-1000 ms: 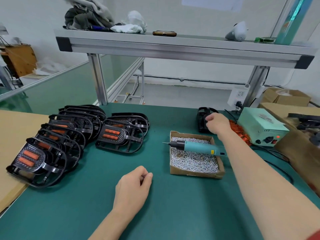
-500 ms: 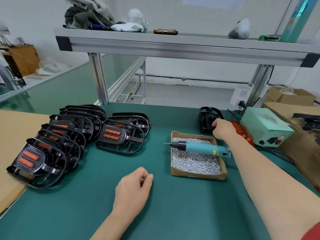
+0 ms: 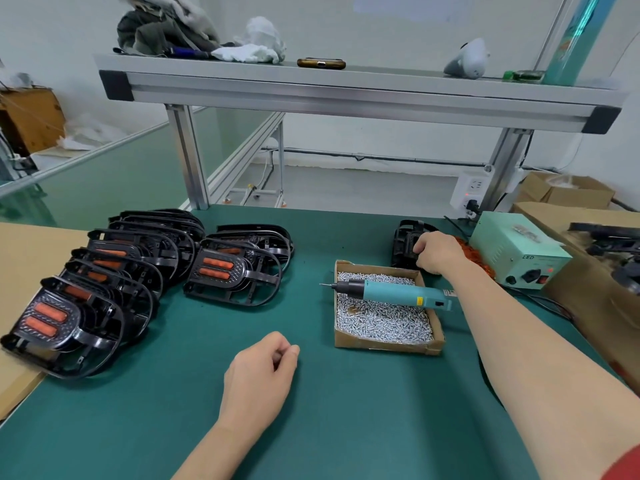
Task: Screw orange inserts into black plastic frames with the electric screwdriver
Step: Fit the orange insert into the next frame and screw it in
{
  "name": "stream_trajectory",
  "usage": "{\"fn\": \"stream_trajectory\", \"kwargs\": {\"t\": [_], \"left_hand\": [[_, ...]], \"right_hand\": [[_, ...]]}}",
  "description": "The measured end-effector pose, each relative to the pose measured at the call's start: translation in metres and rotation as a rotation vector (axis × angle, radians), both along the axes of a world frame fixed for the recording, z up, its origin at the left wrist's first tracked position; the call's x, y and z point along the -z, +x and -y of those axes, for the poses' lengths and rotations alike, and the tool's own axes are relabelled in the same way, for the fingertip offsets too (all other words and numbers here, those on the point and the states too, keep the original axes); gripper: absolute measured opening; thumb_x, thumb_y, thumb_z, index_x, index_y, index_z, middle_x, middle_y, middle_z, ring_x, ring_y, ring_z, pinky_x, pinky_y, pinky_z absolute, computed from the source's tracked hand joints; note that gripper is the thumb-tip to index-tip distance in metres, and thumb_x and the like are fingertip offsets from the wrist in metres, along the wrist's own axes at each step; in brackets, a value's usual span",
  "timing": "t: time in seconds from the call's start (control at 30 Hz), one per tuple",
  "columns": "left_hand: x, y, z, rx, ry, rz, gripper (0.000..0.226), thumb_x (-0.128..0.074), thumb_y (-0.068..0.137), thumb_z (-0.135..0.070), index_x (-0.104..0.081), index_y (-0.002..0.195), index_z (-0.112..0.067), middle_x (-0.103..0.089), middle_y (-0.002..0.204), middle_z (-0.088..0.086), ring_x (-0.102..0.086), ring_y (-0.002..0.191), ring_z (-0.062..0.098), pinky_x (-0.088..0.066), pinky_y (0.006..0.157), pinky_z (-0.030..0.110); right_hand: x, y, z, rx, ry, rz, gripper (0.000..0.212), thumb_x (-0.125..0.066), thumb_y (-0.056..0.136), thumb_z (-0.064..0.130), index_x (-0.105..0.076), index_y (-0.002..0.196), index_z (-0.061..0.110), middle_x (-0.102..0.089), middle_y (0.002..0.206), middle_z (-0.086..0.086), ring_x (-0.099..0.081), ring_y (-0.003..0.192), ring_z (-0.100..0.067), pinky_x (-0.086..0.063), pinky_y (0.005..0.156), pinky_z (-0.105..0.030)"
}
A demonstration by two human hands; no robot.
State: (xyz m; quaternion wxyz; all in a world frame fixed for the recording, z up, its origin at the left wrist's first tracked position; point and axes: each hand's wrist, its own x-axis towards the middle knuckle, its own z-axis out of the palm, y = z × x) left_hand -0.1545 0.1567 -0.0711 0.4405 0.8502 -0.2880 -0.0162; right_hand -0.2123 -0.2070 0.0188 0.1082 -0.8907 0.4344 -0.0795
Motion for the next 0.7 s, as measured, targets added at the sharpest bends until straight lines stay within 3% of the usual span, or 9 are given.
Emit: {"fn": "stream_trajectory", "kwargs": {"t": [0.4, 0.6, 0.7], "left_hand": [[0.003, 0.002, 0.0, 0.003, -0.018, 0.007, 0.023, -0.062, 0.091, -0.034, -0.049, 0.073, -0.027, -0.055, 0.059, -0.009, -0.048, 0.06, 0.015, -0.04, 0.054, 0.029], [0.004, 0.003, -0.001, 0.006, -0.03, 0.017, 0.023, -0.064, 0.09, -0.034, -0.049, 0.074, -0.027, -0.056, 0.059, -0.007, -0.049, 0.06, 0.016, -0.042, 0.054, 0.029], [0.001, 0.002, -0.001, 0.019, -0.051, -0.004, 0.022, -0.065, 0.089, -0.038, -0.051, 0.075, -0.029, -0.057, 0.058, -0.012, -0.049, 0.058, 0.012, -0.042, 0.056, 0.028]], "right_hand": [[-0.017, -0.008, -0.011, 0.028, 0.004, 0.223, 0.033, -0.072, 0.088, 0.007, -0.073, 0.117, 0.021, -0.071, 0.12, -0.008, -0.063, 0.114, -0.029, -0.051, 0.102, -0.039], [-0.024, -0.015, -0.024, 0.002, 0.016, 0.329, 0.033, -0.074, 0.088, 0.015, -0.072, 0.12, 0.021, -0.072, 0.119, -0.005, -0.063, 0.114, -0.026, -0.047, 0.104, -0.037], [-0.03, -0.022, -0.043, -0.007, 0.058, 0.462, 0.031, -0.076, 0.086, 0.015, -0.074, 0.118, 0.019, -0.074, 0.112, -0.004, -0.066, 0.105, -0.02, -0.047, 0.101, -0.033]]}}
